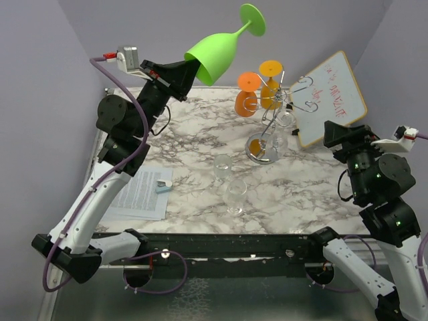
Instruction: Place the wine glass upside down on the wine glass rack
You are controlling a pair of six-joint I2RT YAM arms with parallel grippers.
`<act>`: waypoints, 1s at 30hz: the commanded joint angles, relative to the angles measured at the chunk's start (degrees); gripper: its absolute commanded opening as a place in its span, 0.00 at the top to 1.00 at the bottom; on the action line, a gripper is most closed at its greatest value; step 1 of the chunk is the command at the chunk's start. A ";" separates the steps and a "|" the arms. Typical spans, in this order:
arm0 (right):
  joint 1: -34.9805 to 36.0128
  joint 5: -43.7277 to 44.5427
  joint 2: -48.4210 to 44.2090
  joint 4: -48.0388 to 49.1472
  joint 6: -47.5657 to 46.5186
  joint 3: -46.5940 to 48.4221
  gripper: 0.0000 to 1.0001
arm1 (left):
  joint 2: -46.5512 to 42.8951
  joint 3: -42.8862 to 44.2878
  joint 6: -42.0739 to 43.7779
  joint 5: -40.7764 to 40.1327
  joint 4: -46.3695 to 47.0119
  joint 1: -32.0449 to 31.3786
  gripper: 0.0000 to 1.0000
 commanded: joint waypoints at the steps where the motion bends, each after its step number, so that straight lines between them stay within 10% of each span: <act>1: -0.13 -9.17 -0.12 6.79 -6.20 1.57 0.27 | 2.66 1.20 -6.26 8.26 11.38 -0.13 1.00; 13: -0.14 -34.26 3.62 26.17 -6.99 3.62 0.24 | 17.22 13.47 -6.08 11.34 18.49 -9.86 1.00; 17: -0.13 -33.55 4.81 31.19 -0.02 3.48 0.07 | 22.67 19.95 -5.69 12.36 18.49 -12.57 1.00; 30: -0.12 -34.80 9.92 53.62 9.30 2.31 0.19 | 24.71 18.87 -4.70 12.28 20.99 -16.66 1.00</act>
